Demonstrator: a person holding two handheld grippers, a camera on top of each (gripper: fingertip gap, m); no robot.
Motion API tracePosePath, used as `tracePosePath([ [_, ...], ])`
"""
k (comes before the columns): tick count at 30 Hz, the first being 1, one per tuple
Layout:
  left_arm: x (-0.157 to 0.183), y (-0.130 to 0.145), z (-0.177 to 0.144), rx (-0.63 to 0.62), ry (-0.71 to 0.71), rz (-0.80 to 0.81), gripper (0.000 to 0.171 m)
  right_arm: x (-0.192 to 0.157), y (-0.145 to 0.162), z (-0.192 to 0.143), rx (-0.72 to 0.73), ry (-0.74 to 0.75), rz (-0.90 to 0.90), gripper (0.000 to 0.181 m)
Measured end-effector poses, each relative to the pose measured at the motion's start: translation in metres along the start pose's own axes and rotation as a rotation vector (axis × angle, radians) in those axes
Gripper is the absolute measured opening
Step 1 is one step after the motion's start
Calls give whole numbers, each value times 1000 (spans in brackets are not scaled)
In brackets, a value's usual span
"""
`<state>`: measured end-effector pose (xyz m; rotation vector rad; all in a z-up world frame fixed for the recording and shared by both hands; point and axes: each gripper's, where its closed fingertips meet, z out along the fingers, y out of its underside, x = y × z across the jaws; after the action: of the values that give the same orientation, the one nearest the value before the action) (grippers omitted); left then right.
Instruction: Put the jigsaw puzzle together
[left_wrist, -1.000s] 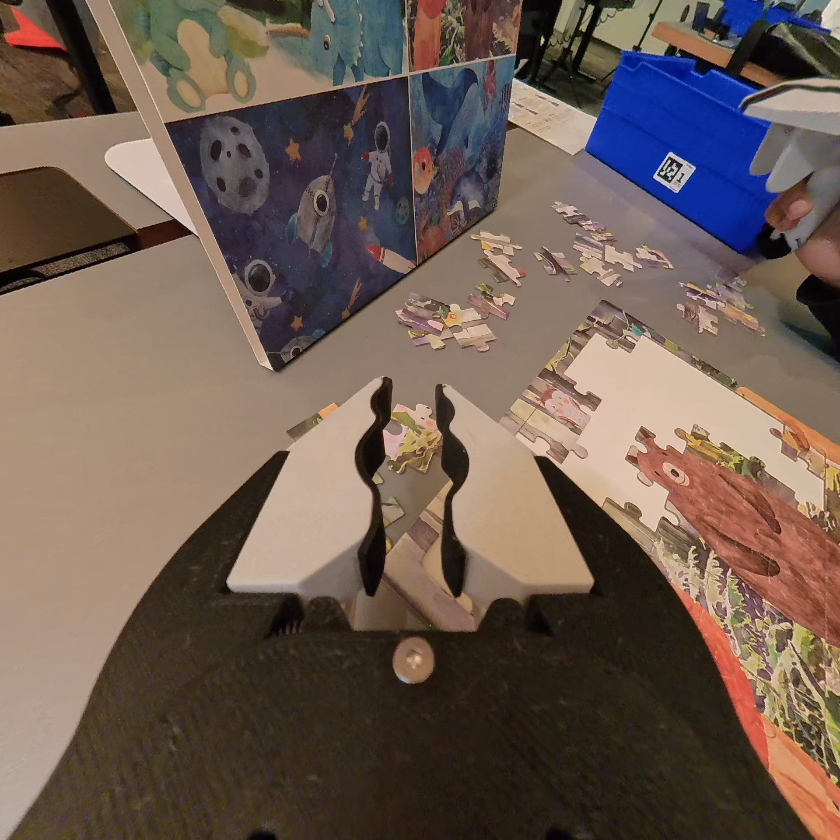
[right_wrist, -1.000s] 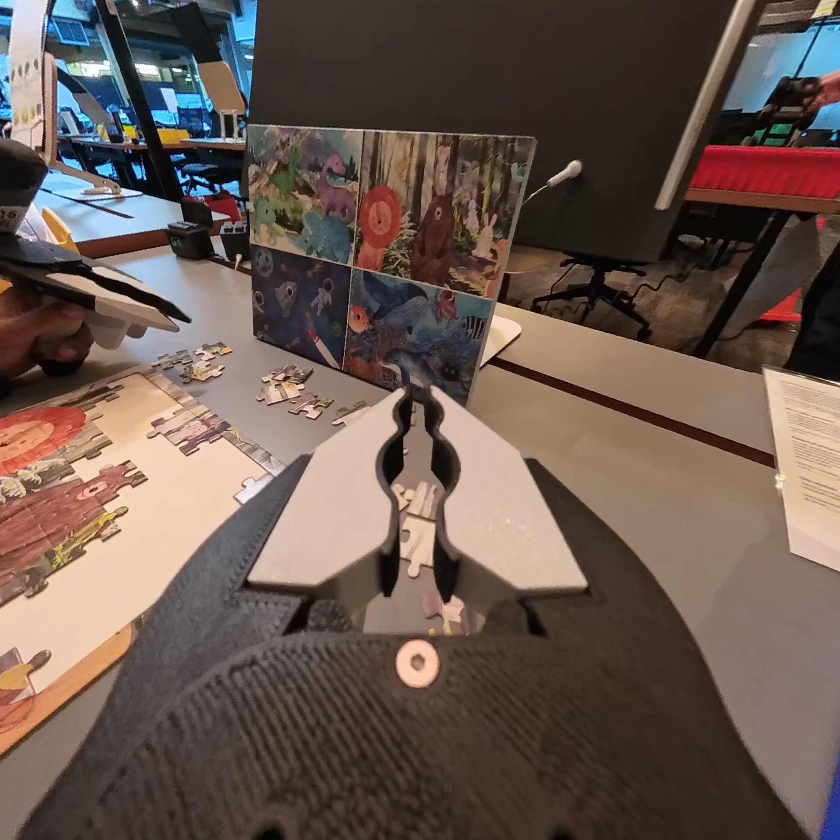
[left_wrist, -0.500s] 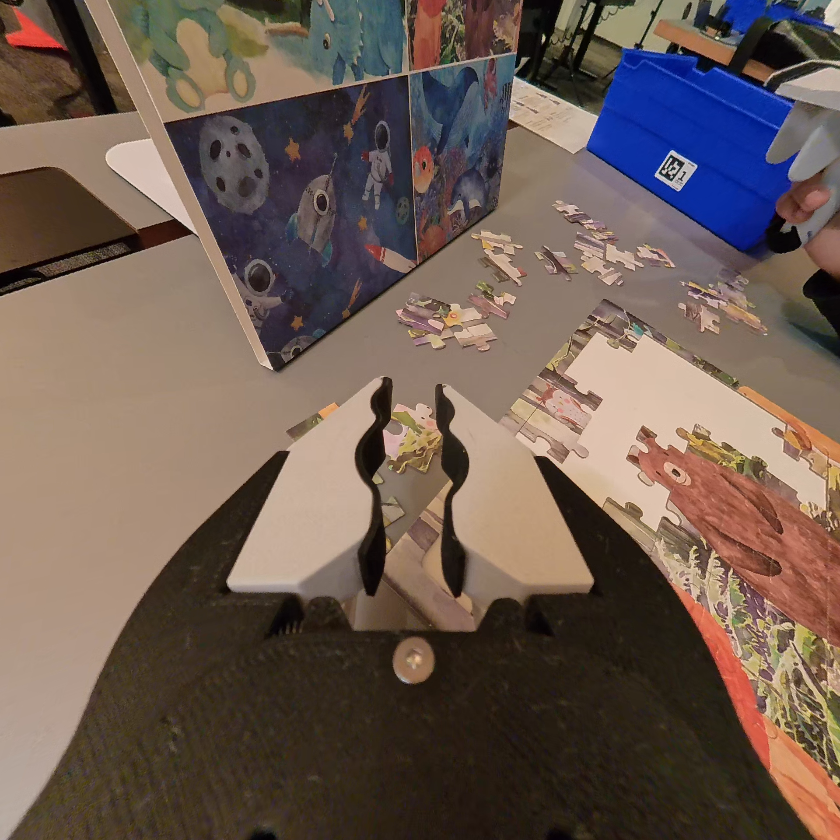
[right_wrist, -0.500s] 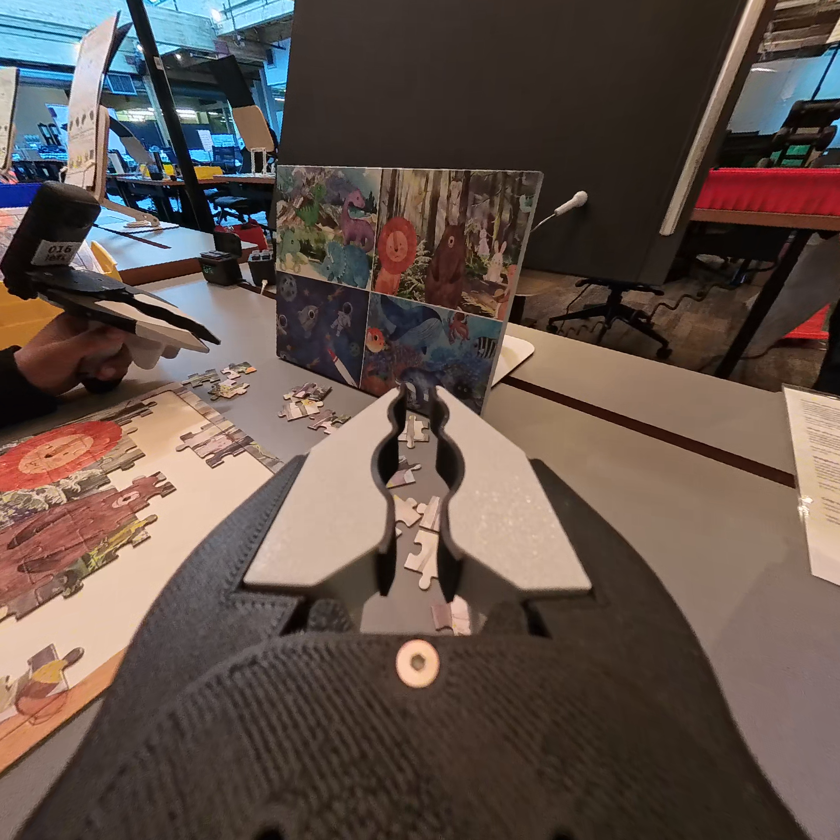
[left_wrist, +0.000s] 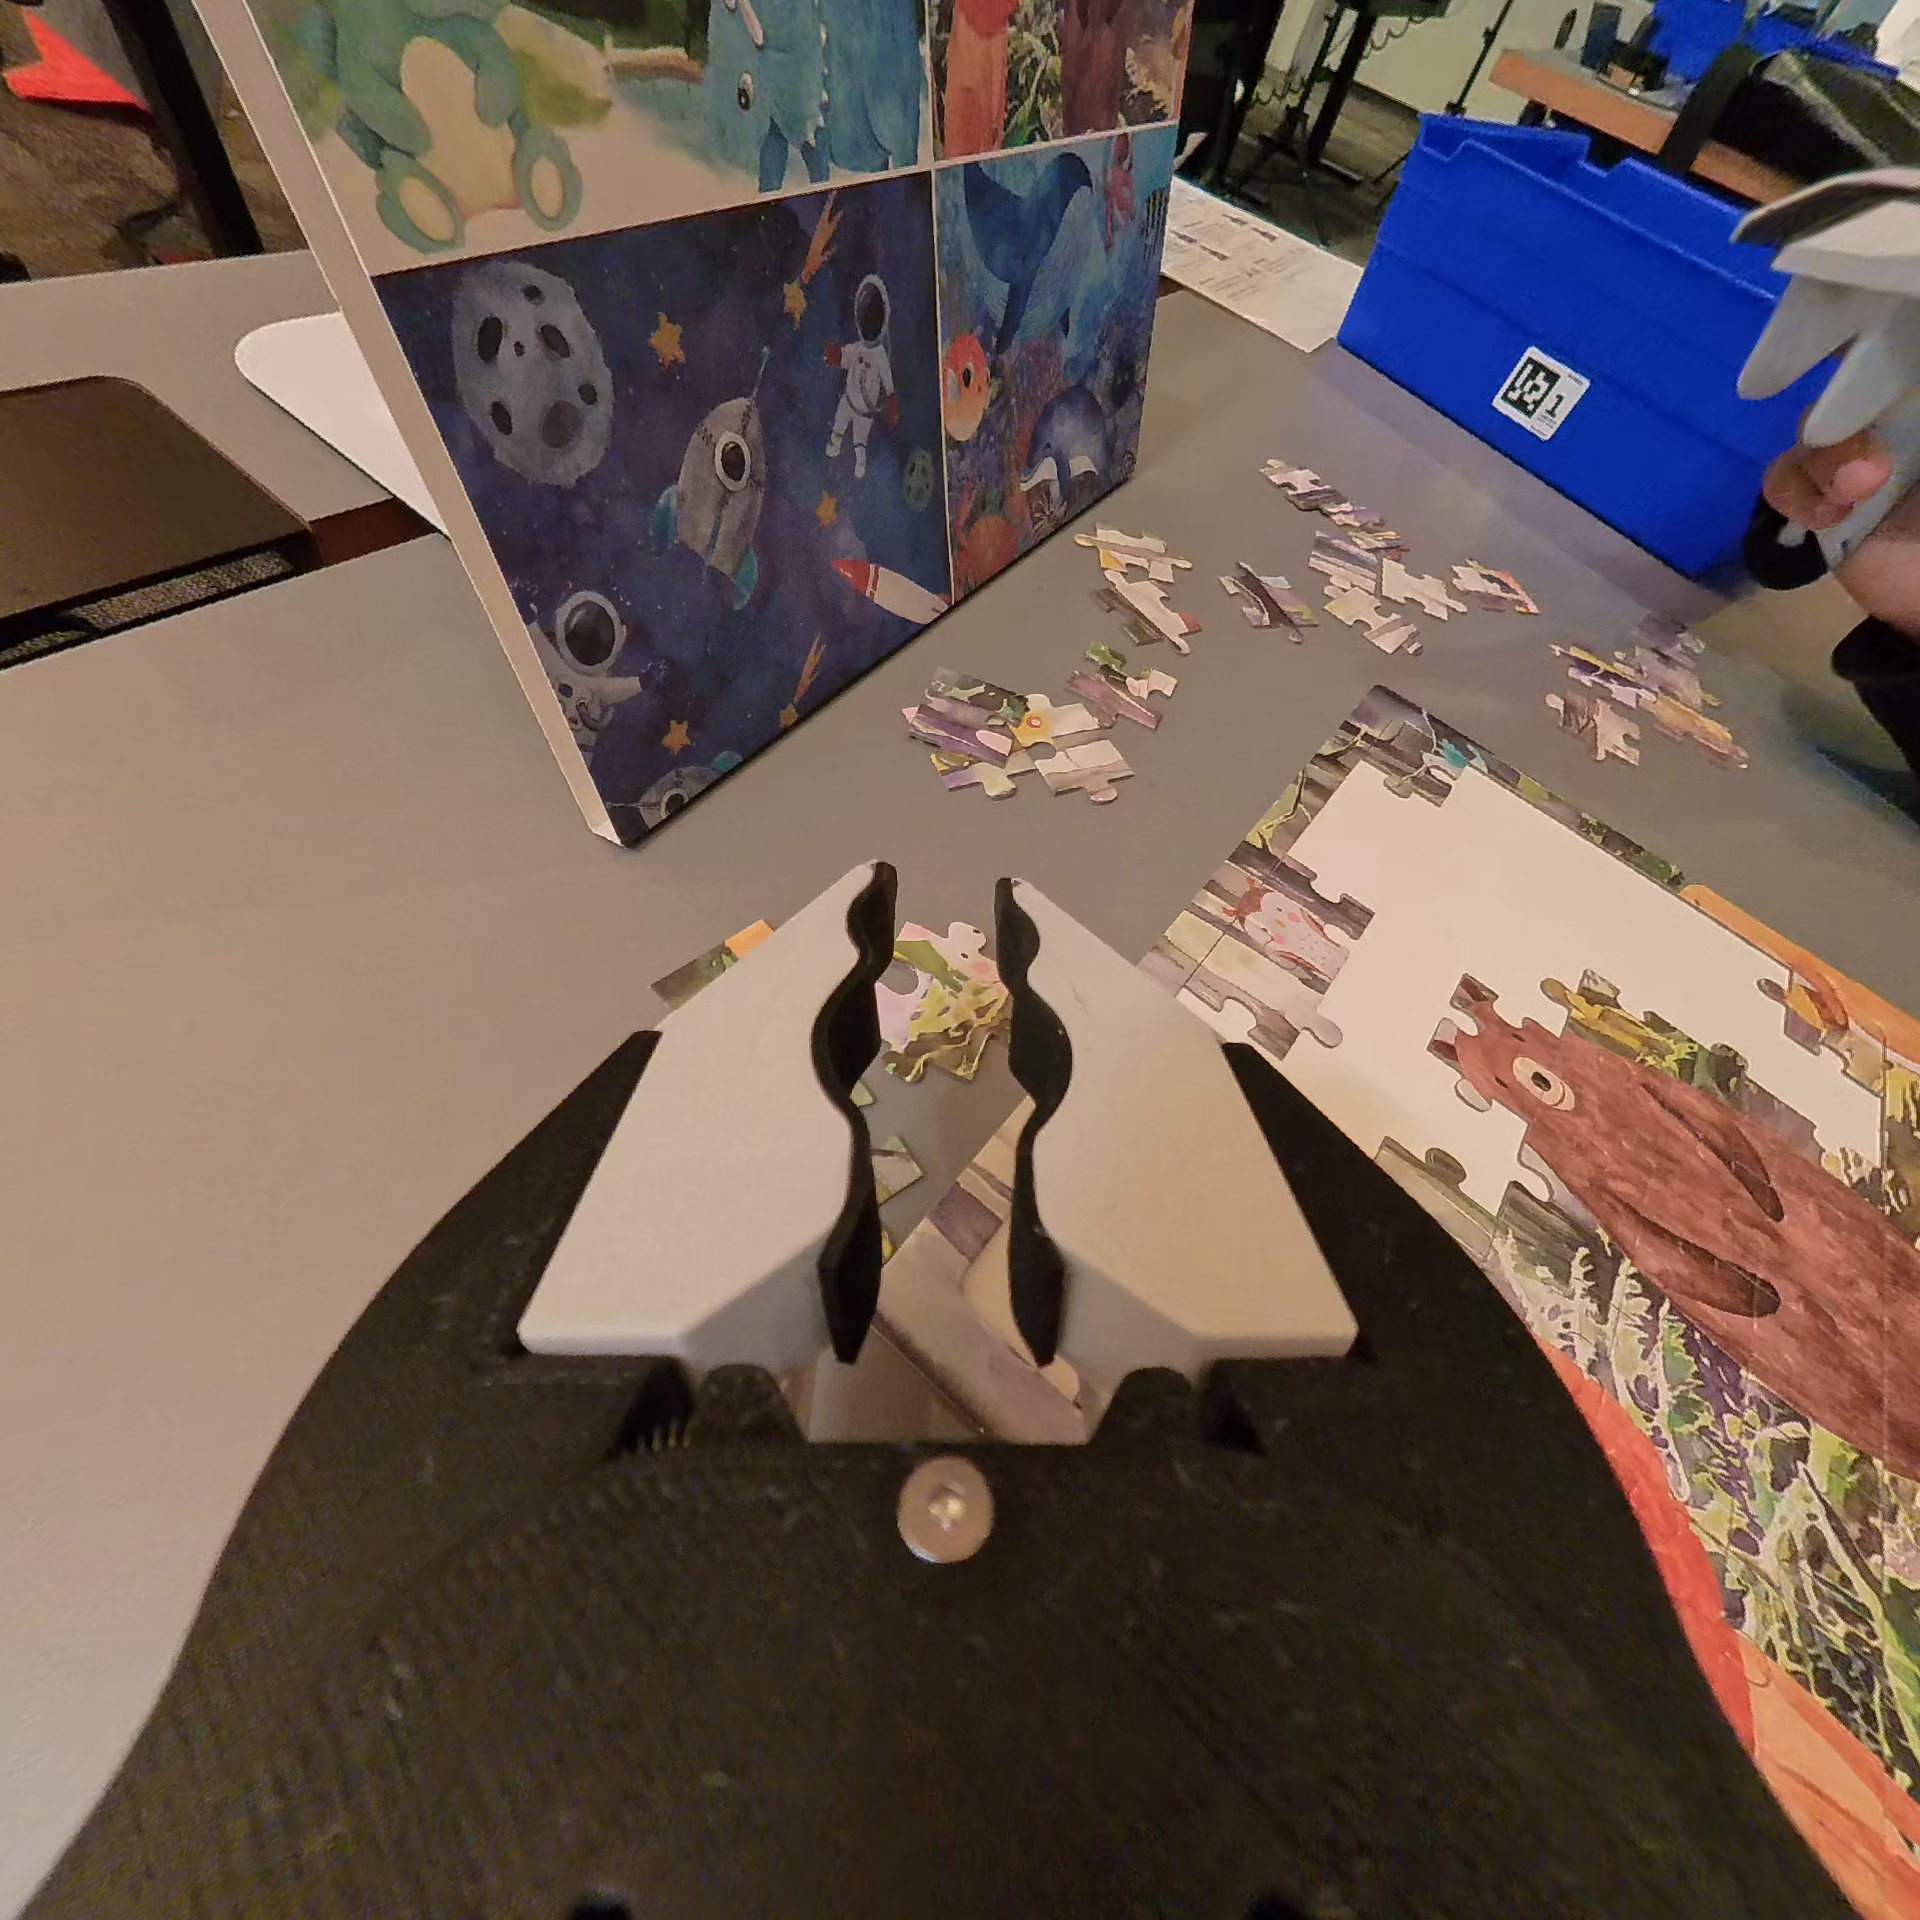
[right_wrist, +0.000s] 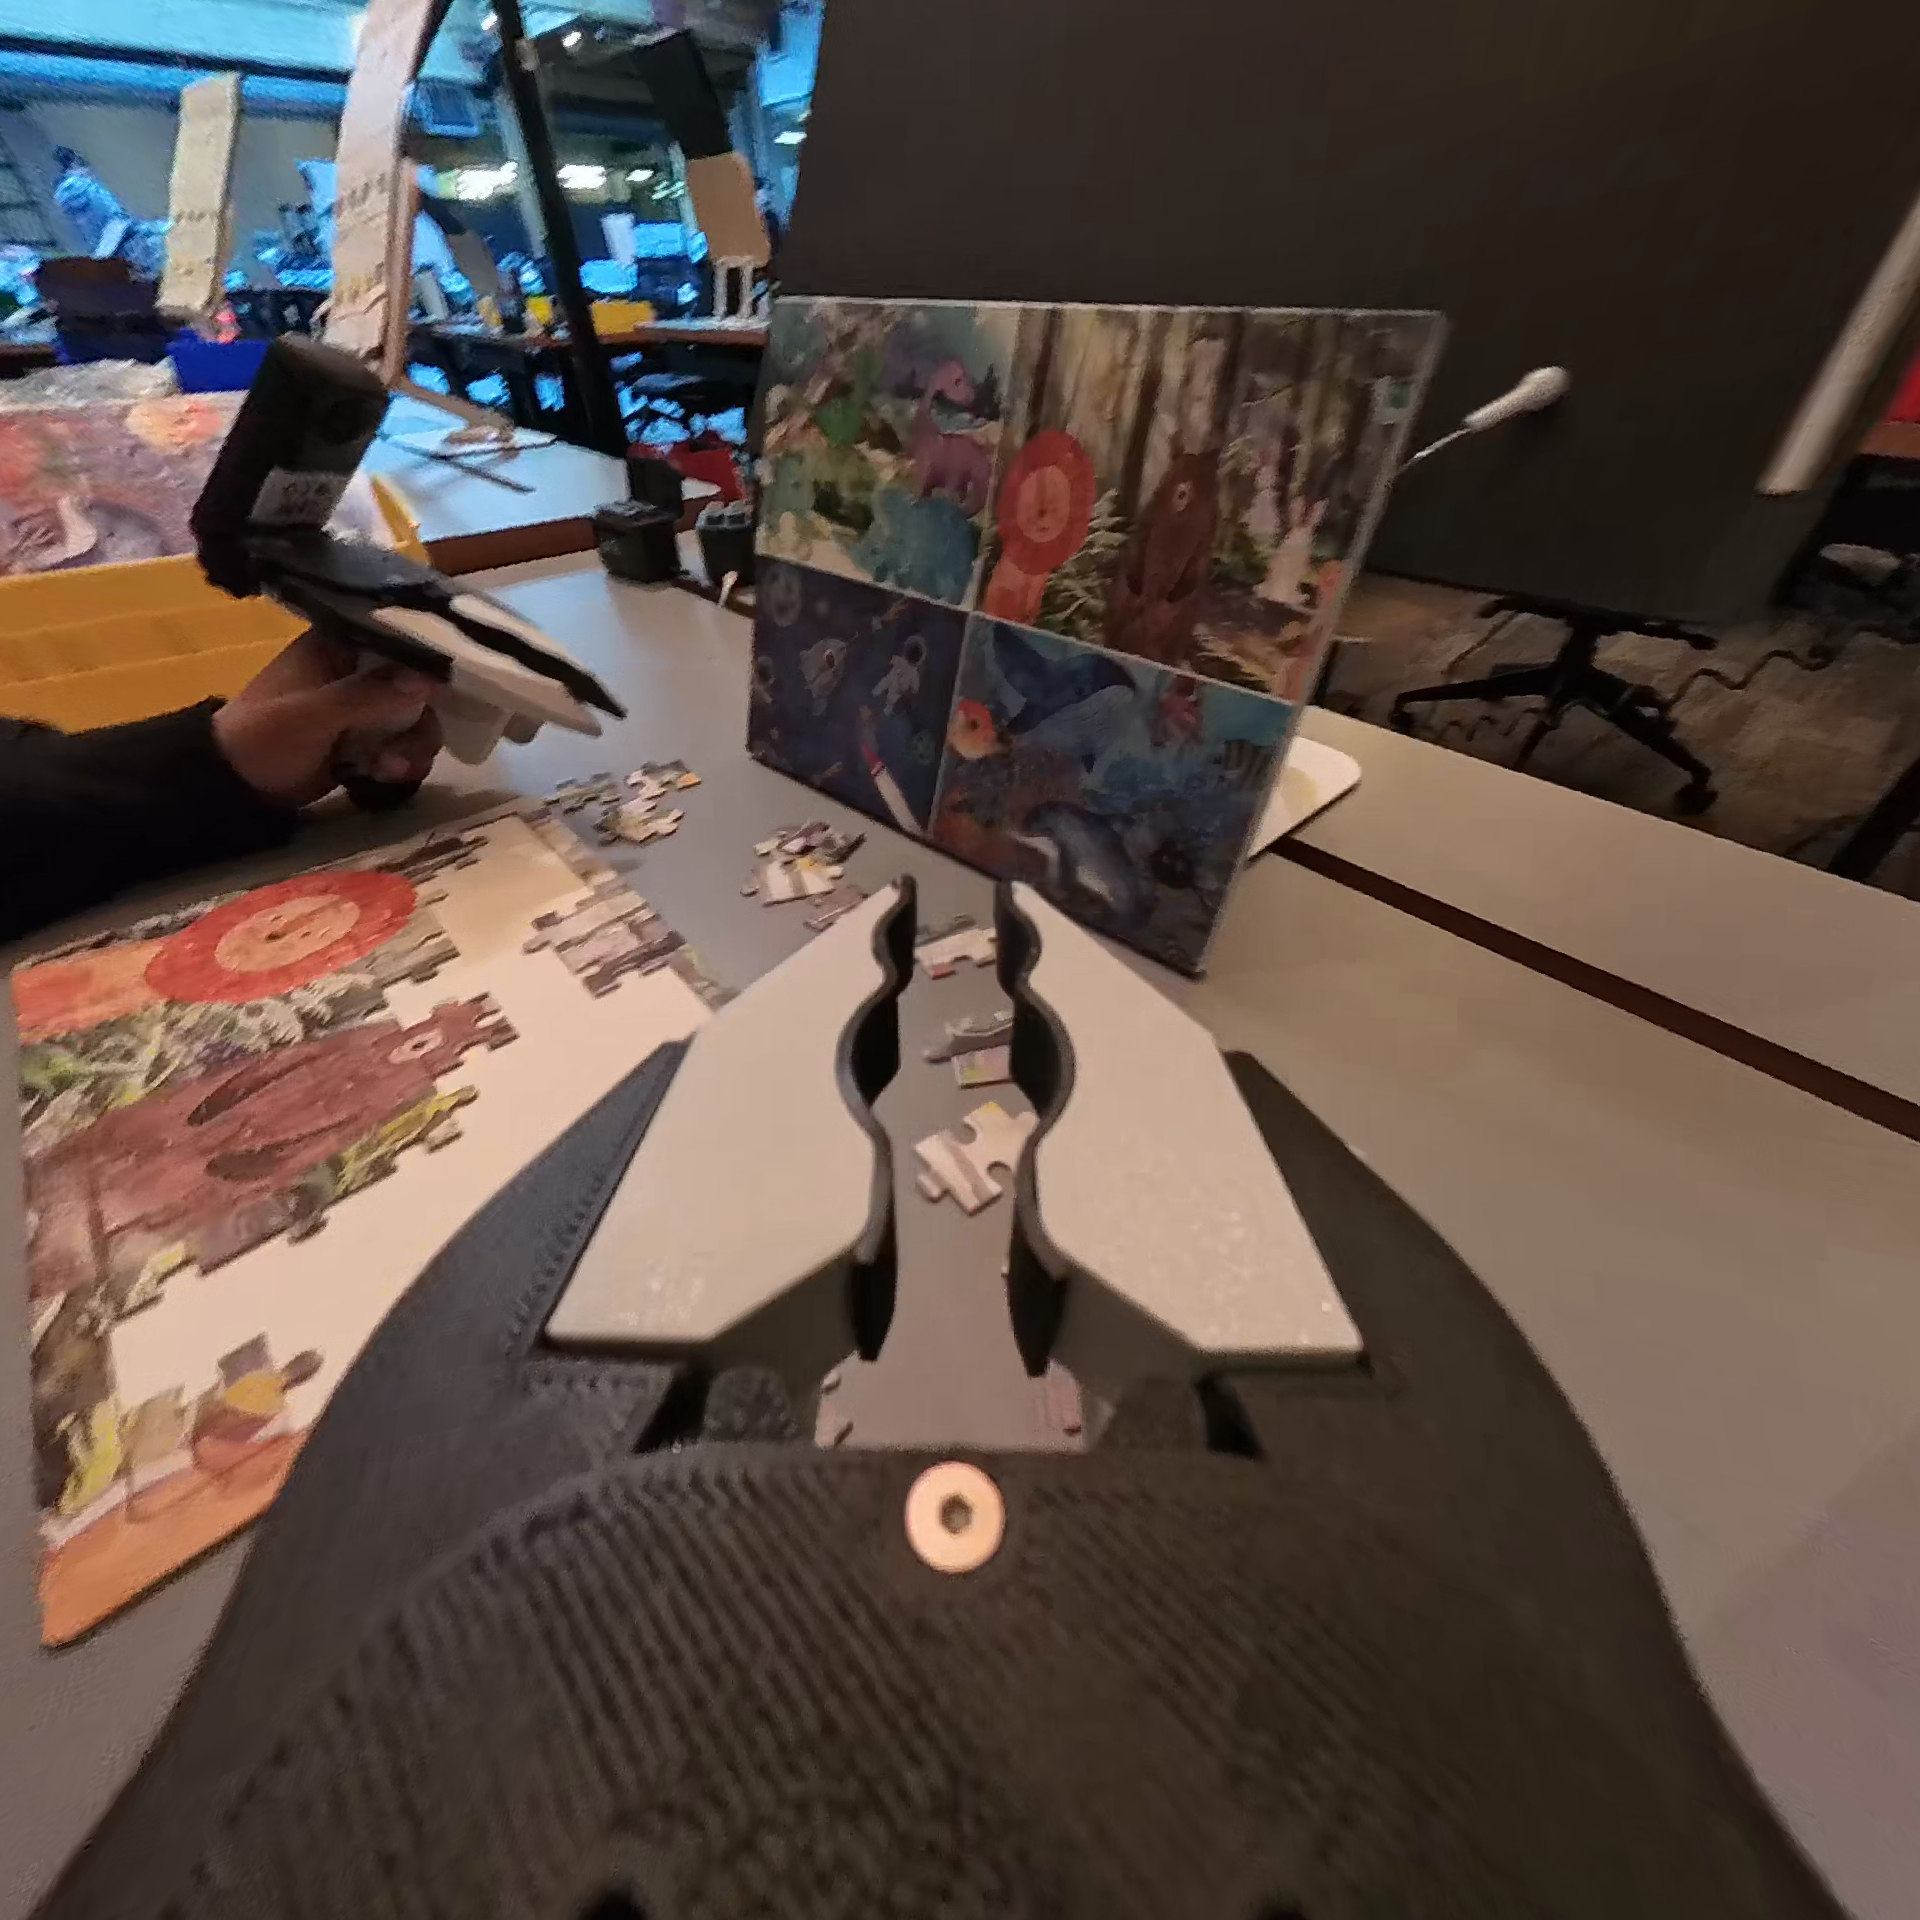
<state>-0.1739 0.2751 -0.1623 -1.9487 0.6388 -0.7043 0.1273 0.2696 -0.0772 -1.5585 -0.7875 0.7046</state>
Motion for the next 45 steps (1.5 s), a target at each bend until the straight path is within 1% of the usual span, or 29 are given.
tracePosePath([
  [2, 0, 0, 0, 0, 1, -1, 16, -8, 3, 1, -33, -38, -31, 14],
  [4, 0, 0, 0, 1, 2, -2, 17, -10, 4, 0, -48, -33, -69, 14],
  [6, 0, 0, 0, 1, 2, -3, 17, -9, 1, -2, -39, -13, -90, 14],
  [9, 0, 0, 0, 1, 3, -5, 17, -11, -6, -5, 4, -33, -73, 14],
  [11, 0, 0, 0, 1, 4, -6, 17, -14, -6, -6, 11, -59, -62, 17],
  [13, 0, 0, 0, 2, 4, -7, 17, -20, -3, -6, -13, -100, -80, 27],
  [14, 0, 0, 0, 2, 4, -7, 17, -24, 2, -7, -49, -125, -105, 33],
  [15, 0, 0, 0, 3, 4, -8, 17, -29, 9, -9, -100, -149, -133, 36],
  [18, 0, 0, 0, 3, 5, -9, 17, -42, 39, -15, -256, -228, -187, 34],
  [20, 0, 0, 0, 1, 5, -8, 17, -46, 64, -16, -366, -269, -186, 31],
  [22, 0, 0, 0, 1, 4, -8, 17, -49, 85, -18, -476, -304, -162, 35],
  [24, 0, 0, 0, 2, 4, -8, 17, -52, 98, -21, -540, -331, -145, 41],
  [28, 0, 0, 0, 1, 4, -7, 17, -53, 111, -25, -606, -343, -134, 45],
  [34, 0, 0, 0, 1, 3, -5, 17, -44, 139, -31, -740, -311, -126, 45],
  [39, 0, 0, 0, 1, 3, -6, 17, -51, 141, -30, -737, -332, -153, 47],
  [45, -1, 0, 0, 0, 0, -11, 16, -60, 141, -30, -730, -363, -177, 39],
])
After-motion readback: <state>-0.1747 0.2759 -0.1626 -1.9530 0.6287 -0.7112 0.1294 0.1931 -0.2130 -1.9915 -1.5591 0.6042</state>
